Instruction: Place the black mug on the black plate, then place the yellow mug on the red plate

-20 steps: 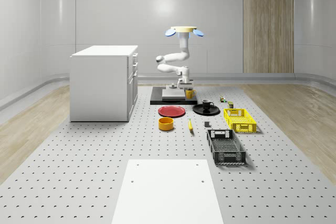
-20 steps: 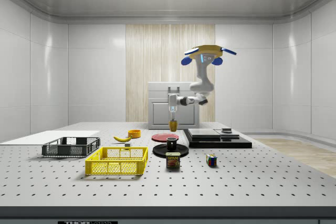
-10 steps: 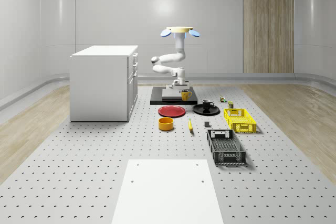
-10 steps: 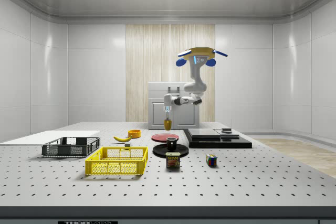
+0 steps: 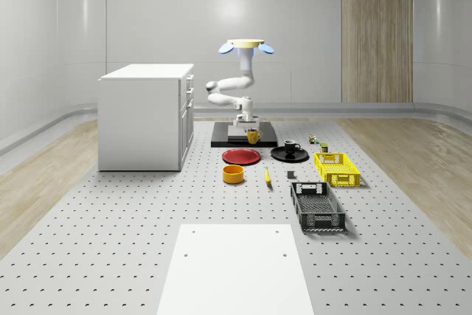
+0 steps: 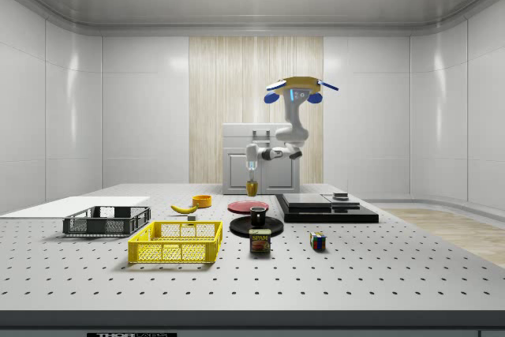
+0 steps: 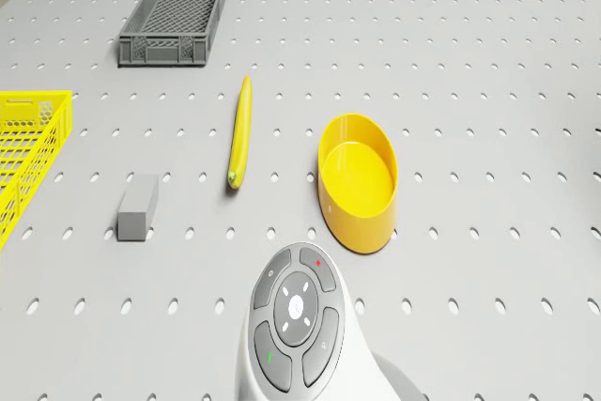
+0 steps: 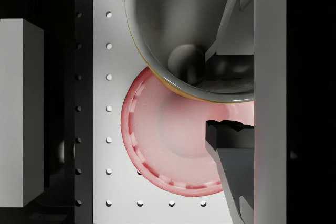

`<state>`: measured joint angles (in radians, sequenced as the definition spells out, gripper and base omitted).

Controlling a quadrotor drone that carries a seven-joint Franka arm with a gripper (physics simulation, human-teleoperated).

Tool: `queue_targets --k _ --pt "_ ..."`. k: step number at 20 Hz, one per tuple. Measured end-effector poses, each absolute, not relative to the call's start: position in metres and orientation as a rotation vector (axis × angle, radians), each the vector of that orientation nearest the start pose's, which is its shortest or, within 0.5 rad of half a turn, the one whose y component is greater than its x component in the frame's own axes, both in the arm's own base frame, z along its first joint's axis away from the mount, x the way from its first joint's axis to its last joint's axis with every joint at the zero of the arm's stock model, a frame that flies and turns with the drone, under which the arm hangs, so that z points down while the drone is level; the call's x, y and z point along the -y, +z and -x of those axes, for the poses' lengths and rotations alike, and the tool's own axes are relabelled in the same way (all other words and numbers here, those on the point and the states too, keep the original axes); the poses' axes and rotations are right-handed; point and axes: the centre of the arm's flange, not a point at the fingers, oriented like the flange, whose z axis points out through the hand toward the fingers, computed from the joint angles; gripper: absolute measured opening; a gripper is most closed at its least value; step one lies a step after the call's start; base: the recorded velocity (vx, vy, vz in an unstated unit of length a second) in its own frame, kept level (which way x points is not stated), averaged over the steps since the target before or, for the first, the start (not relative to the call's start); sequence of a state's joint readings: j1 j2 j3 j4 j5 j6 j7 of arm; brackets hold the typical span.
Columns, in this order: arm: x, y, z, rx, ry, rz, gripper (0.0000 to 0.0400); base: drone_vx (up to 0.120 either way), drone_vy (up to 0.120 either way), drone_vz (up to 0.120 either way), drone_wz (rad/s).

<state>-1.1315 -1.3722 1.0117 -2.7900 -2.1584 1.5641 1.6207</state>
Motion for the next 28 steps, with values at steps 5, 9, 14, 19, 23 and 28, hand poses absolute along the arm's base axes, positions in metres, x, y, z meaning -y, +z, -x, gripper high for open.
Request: queue_targets --k 5,9,14,19,23,28 --pt "0.002 0.589 -0.303 0.002 0.785 0.0 0.011 0.0 -0.096 -0.104 0.0" --pt "-0.004 0.589 -0.303 0.002 0.785 0.0 0.011 0.0 0.0 0.0 0.0" --pt "-0.023 0.589 -0.303 0.002 0.786 0.0 0.011 0.0 0.0 0.0 0.0" --pt "-0.037 0.599 -0.303 0.002 0.786 0.0 0.011 0.0 0.0 0.0 0.0" --pt "-0.042 0.614 -0.303 0.002 0.786 0.0 0.011 0.0 0.0 0.0 0.0" --pt "-0.045 0.631 -0.303 0.002 0.786 0.0 0.011 0.0 0.0 0.0 0.0"
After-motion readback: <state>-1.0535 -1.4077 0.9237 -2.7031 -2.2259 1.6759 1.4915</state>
